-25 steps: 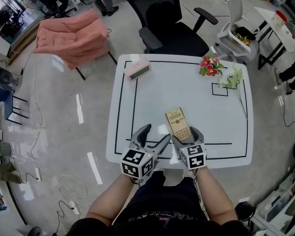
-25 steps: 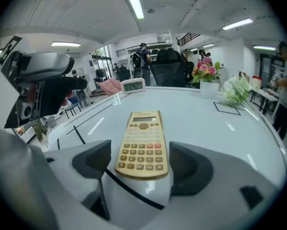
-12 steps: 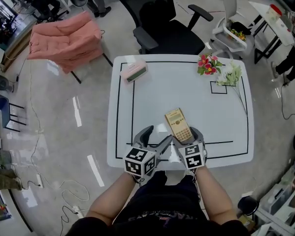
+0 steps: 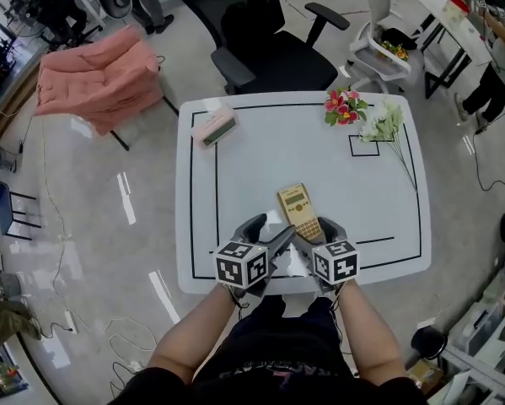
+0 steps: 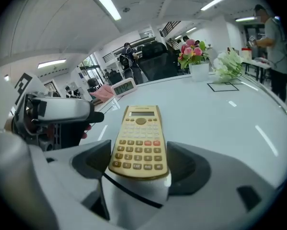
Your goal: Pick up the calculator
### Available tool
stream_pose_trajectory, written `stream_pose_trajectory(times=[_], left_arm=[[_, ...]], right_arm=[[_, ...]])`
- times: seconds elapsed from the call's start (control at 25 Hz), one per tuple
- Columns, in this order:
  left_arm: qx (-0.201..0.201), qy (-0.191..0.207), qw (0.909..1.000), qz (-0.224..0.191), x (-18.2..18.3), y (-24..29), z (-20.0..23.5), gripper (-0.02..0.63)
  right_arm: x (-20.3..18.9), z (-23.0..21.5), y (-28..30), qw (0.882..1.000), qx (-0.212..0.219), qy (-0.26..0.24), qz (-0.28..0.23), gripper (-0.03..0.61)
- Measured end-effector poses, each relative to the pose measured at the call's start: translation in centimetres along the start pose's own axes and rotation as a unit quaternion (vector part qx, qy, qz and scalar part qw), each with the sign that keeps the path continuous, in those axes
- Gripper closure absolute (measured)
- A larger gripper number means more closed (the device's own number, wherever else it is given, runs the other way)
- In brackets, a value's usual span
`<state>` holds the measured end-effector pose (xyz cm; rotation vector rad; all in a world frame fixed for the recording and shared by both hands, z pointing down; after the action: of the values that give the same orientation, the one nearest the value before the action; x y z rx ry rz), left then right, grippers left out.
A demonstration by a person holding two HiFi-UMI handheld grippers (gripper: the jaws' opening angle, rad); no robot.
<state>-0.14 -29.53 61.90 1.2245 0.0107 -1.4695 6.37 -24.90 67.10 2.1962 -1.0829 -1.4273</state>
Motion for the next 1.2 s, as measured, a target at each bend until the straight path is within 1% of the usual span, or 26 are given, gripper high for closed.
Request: stream_pose_trajectory(times=[0.12,0.24,0.44,0.56,0.68,0.76,0.92,1.04,1.2], left_arm=[[-0.005,-0.013,0.9996,0.023,-0.5,1.5,-0.2,0.268],[-0.011,-0.042,0.9979,0.048,-1.1,3.0,-0.3,0.27],[-0.023,-0.086,0.9931,0.077,-1.8,4.9,-0.7,0.284],[-0.024,-0.089,0.9921,0.085,-1.6,5.8,-1.1,0.306],[-0.021,-0.085,0.9914,0.097,-1.7,6.6,-1.6,0.348],[-0.017,-0.087,0.9908,0.102,-1.7,7.0,-1.8,0.385],[-0.004,-0.105,0.9888,0.106,-1.8,7.6,-2.0,0.454],[-0.002,-0.122,0.9871,0.104,-1.7,7.7,-1.9,0.467],[-0.009,-0.162,0.9824,0.093,-1.7,7.5,-2.0,0.489]], right_arm=[[0.2,-0.1,-0.2,1.0,0.014,0.021,-0.006,0.215],[0.3,-0.3,-0.4,0.998,0.032,0.044,-0.013,0.215],[0.5,-0.3,-0.5,0.997,0.048,0.055,-0.017,0.215],[0.6,-0.3,-0.4,0.997,0.053,0.059,-0.016,0.215],[0.6,-0.3,-0.4,0.997,0.056,0.059,-0.015,0.215],[0.6,-0.2,-0.5,0.996,0.059,0.06,-0.015,0.215],[0.6,-0.3,-0.6,0.996,0.065,0.063,-0.015,0.215],[0.7,-0.4,-0.6,0.996,0.066,0.061,-0.015,0.215],[0.6,-0.3,-0.7,0.996,0.077,0.047,-0.019,0.215]])
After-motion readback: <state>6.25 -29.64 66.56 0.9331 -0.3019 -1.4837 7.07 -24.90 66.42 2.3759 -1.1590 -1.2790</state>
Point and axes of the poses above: the fingertips, and each gripper's own axes: y forward along the fingers, z to its left, x out of its top, the point moved 1 cm from there along -y, backward along the fingers, and after that the axes turned 11 degrees about x, right-handed, at the moved point
